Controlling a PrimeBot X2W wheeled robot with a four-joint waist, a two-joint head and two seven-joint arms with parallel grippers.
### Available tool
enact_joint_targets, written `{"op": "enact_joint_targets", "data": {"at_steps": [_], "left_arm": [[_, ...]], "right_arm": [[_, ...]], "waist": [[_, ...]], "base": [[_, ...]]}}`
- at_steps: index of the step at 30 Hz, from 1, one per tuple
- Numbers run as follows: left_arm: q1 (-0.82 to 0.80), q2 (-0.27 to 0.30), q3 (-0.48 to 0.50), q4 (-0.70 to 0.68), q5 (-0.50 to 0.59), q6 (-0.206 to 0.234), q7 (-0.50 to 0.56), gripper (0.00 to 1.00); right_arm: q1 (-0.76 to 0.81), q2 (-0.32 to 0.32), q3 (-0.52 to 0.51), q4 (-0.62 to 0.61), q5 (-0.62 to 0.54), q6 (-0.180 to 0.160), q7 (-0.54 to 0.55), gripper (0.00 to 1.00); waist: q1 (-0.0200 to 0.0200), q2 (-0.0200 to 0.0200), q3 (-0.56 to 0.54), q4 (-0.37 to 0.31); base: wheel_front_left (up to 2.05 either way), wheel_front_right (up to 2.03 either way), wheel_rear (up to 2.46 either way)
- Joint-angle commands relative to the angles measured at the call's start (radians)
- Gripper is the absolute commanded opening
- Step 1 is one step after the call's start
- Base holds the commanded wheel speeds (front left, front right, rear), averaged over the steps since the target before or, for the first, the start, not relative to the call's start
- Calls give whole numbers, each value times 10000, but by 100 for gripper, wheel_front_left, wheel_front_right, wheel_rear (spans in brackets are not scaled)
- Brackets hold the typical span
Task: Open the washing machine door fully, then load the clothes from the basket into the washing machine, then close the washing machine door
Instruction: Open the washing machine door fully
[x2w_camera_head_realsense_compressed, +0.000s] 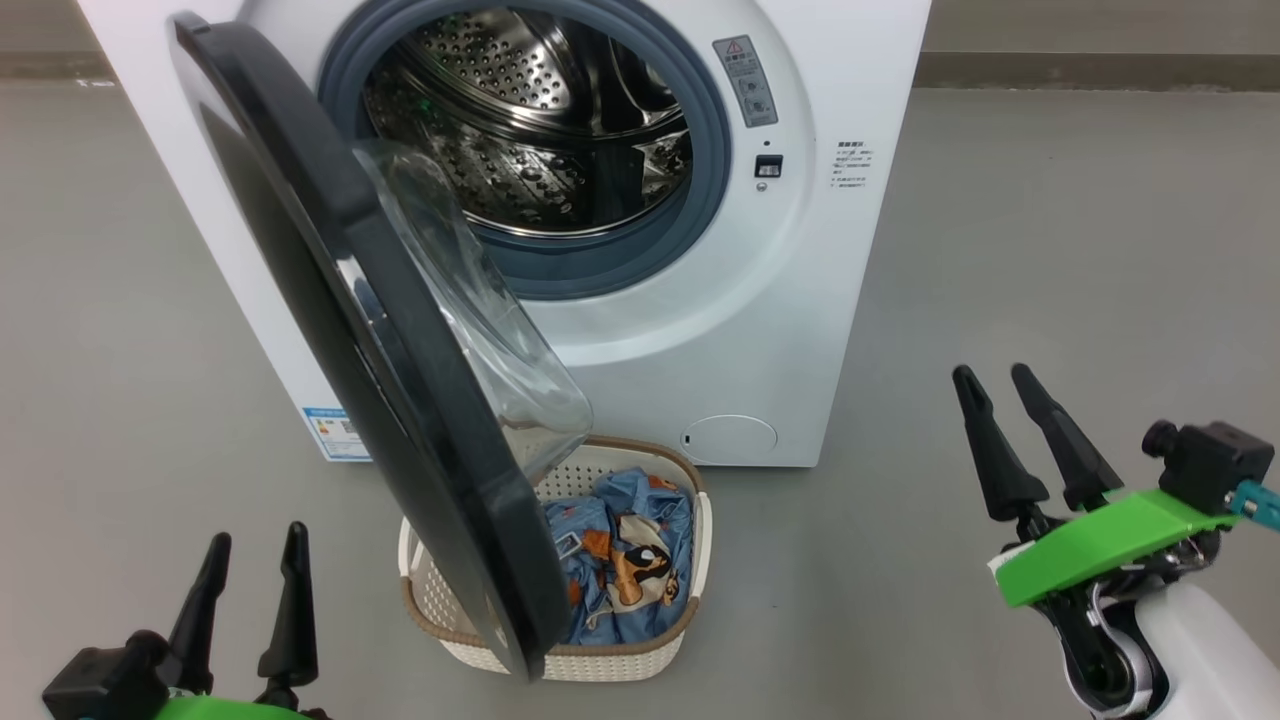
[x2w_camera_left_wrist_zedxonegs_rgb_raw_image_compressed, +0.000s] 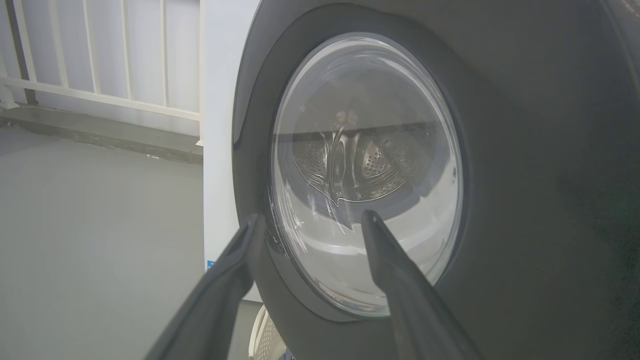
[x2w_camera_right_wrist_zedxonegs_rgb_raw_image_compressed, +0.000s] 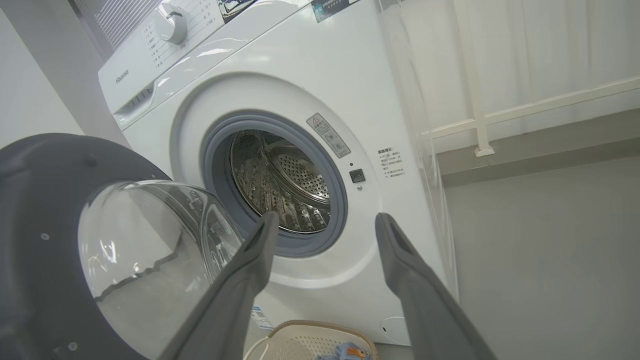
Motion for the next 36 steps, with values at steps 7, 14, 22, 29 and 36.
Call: {"op": "enact_joint_targets", "data": {"at_steps": [7, 14, 22, 29, 36], "left_arm": [[-95, 244, 464, -497, -79, 161, -118, 100], [-117, 246, 412, -591, -74, 177, -120, 100], [-183, 283, 363, -544, -70, 158, -123, 100], [-243, 280, 298, -510, -41, 154, -125, 100], [-230, 322, 260, -476, -44, 159, -126, 100]], "right_arm": [[302, 308, -484, 467, -1452, 58, -575, 100], [335, 449, -720, 1083, -2546, 58, -759, 100], [342, 845, -1079, 1661, -3230, 58, -883, 100], [280, 1014, -1135, 1897, -3534, 58, -894, 100], [271, 1054, -1160, 2009, -3641, 58, -901, 100]], "waist": [[0, 0, -14, -201], [0, 0, 29, -260], [0, 0, -13, -204], [0, 0, -17, -152], [0, 0, -33, -176]], "base": [[0, 0, 0], [0, 0, 0], [0, 0, 0], [0, 0, 0], [0, 0, 0]]}}
